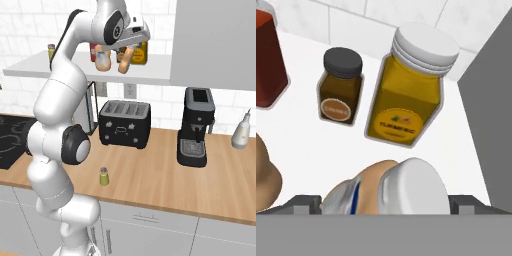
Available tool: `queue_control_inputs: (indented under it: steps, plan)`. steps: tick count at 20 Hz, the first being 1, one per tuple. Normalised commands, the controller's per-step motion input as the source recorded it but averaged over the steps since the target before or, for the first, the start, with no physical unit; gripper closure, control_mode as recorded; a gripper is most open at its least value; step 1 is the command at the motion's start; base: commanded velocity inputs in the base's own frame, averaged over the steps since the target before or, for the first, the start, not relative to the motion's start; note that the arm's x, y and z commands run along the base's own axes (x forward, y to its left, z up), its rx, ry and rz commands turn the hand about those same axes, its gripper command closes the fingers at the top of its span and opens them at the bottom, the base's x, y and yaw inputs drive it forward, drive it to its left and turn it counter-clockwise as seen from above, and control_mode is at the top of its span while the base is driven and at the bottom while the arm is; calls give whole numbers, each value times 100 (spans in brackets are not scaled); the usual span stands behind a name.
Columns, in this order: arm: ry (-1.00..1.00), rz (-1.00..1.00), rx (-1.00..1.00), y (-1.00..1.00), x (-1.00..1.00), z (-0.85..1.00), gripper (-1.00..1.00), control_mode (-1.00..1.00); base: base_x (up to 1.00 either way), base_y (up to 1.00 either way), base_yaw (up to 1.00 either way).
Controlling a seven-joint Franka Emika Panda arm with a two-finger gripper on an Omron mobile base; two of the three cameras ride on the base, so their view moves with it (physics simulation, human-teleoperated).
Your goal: Put the shaker and condiment bottle from the counter next to their counterparts in the cabinet.
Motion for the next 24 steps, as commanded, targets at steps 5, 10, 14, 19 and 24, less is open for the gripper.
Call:
queue_control_inputs:
  steps: [5,10,14,19,24]
  plan:
    - [0,8,-5,20,0,0,-100,-100,0,0,0]
    - [0,3,-6,31,0,3,-100,-100,0,0,0]
    - [0,0,-4,13,0,0,-100,-100,0,0,0]
    - [-1,0,0,0,0,0,-100,-100,0,0,0]
    - [-2,0,0,0,-3,8,-100,-100,0,0,0]
